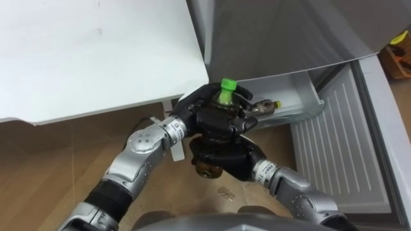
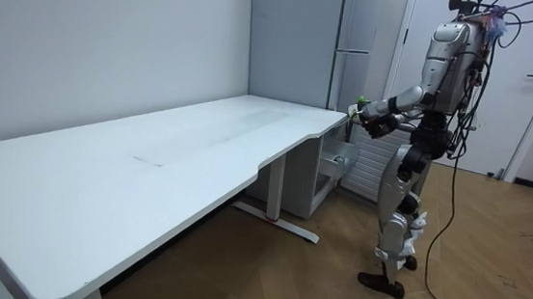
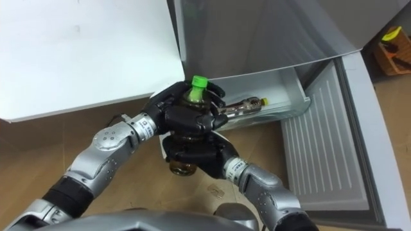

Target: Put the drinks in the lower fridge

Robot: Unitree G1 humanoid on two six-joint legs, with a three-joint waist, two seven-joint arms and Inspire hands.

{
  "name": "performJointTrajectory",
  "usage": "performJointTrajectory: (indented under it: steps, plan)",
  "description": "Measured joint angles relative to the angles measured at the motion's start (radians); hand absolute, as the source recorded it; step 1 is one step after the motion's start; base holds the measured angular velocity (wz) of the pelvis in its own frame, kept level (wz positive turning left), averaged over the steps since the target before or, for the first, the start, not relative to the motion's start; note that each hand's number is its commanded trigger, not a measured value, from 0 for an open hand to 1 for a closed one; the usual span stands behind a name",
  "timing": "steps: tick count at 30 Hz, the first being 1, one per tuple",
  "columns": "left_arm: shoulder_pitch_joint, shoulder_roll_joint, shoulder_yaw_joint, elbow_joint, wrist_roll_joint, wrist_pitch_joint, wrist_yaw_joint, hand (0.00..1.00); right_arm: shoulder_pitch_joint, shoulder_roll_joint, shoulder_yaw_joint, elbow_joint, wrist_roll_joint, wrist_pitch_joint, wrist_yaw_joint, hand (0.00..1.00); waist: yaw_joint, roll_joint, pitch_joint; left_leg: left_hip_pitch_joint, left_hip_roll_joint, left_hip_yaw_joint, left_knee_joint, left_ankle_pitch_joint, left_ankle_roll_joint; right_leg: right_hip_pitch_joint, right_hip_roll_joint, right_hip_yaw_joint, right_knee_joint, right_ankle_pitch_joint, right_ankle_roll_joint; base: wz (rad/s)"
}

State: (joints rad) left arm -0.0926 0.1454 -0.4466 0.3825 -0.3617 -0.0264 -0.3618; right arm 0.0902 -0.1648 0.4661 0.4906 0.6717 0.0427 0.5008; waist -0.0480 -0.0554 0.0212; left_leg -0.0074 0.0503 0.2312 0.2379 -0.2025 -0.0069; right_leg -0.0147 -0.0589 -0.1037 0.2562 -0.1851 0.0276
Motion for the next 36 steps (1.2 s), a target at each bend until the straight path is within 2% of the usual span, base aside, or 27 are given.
performJointTrajectory:
  steps: [4,11,16,21,24,29,33,36]
  plan:
    - [0.0,-0.011,-0.002,0.002,-0.022,0.0,0.0,0.0,0.0,0.0,0.0,0.0,0.0,0.001,-0.021,1.0,0.004,0.0,-0.0002,-0.001,0.0,0.0,0.0,0.0,0.0,-0.001,0.0,-0.002,0.0,0.0,0.0,0.0]
    - [0.003,-0.011,-0.004,0.001,-0.018,0.0,0.0,0.0,0.0,0.001,0.001,0.0,0.0,0.002,-0.021,1.0,0.004,0.005,-0.0001,0.003,0.0,0.001,-0.001,0.0,0.0,0.005,0.0,-0.004,-0.005,0.0,0.0,0.0]
    - [0.005,-0.019,-0.004,0.05,0.027,-0.01,-0.002,0.0,0.008,0.001,0.006,0.028,-0.001,0.005,-0.021,1.0,0.007,0.02,0.0007,0.021,0.0,0.001,-0.008,0.0,0.0,0.027,0.001,-0.006,-0.019,0.001,-0.001,0.0]
    - [0.002,-0.012,-0.006,0.119,0.133,-0.011,-0.011,0.0,0.01,-0.014,0.025,0.048,-0.004,0.061,-0.021,1.0,0.013,0.026,0.0007,0.02,-0.001,0.001,-0.01,0.0,-0.001,0.025,0.002,-0.005,-0.018,0.001,-0.001,0.0]
    - [0.004,-0.008,-0.006,0.126,0.181,-0.012,-0.023,0.0,0.011,-0.023,0.024,0.05,-0.004,0.082,-0.021,1.0,0.024,0.026,0.0007,0.021,-0.001,0.001,-0.011,0.0,-0.001,0.024,0.001,-0.005,-0.018,0.001,-0.001,0.0]
    - [0.01,-0.011,-0.001,0.131,0.244,-0.018,-0.022,0.0,0.011,-0.031,0.023,0.05,-0.016,0.092,-0.025,1.0,0.025,0.026,0.0008,0.02,-0.002,0.001,-0.016,0.001,-0.001,0.022,0.001,-0.005,-0.018,0.001,-0.001,0.0]
    - [0.001,-0.02,-0.003,0.191,0.295,-0.046,-0.02,0.0,0.012,-0.043,0.024,0.052,-0.019,0.114,-0.039,1.0,0.025,0.027,0.0011,0.02,-0.002,0.001,-0.015,0.001,-0.001,0.021,0.001,-0.005,-0.018,0.001,-0.001,0.0]
    - [0.001,-0.023,-0.007,0.227,0.325,-0.052,-0.017,0.0,0.012,-0.05,0.024,0.058,-0.019,0.127,-0.061,1.0,0.025,0.029,0.0021,0.018,-0.002,0.002,-0.014,0.001,-0.001,0.019,0.001,-0.005,-0.018,0.001,-0.001,0.0]
